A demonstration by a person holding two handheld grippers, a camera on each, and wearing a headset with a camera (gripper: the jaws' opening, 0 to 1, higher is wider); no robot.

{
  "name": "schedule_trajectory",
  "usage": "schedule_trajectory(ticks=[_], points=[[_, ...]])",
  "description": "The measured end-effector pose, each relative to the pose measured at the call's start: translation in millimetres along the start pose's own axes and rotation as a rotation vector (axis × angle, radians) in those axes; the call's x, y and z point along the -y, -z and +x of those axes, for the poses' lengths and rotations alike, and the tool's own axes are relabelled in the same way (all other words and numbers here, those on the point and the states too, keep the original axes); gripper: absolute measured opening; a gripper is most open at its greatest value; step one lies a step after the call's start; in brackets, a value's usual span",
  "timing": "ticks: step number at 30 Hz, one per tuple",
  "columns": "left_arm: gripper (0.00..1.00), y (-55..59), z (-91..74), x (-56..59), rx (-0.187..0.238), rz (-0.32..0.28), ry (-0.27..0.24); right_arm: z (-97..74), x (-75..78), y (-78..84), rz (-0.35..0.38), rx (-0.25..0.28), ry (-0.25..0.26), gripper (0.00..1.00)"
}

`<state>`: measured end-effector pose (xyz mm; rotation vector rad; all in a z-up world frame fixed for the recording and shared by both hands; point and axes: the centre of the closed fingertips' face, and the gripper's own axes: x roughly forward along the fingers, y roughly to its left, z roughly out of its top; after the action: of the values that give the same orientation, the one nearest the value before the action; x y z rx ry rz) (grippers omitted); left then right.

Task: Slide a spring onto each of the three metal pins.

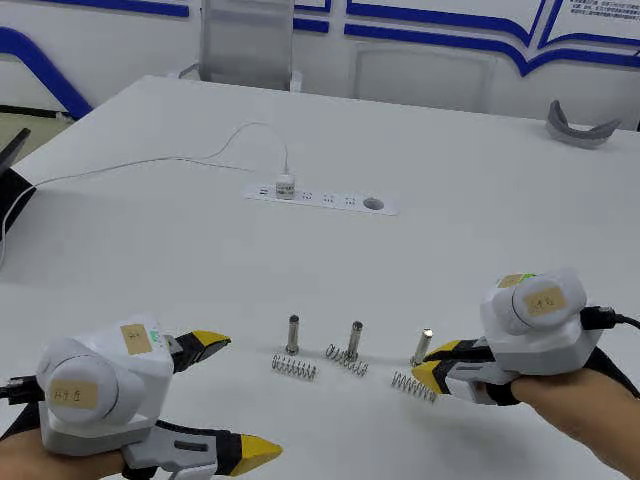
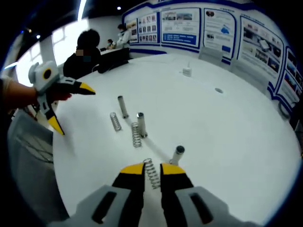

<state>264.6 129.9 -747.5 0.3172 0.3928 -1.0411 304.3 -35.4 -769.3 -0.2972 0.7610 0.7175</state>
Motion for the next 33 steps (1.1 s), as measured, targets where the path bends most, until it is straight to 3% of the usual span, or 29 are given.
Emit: schedule_trajectory(ticks=[26,33], points=[[0.79,3.3,0.3,3.7,-0.008,-0.003,0.003,29.6,-11.5,8.1,-0.24,-0.212,-0.093,0.13],[0.79,4.7,-0.4,5.0,-0.01,-0.007,0.004,34.6,-10.6,11.2,-0.276,-0.264,-0.115,0.12]])
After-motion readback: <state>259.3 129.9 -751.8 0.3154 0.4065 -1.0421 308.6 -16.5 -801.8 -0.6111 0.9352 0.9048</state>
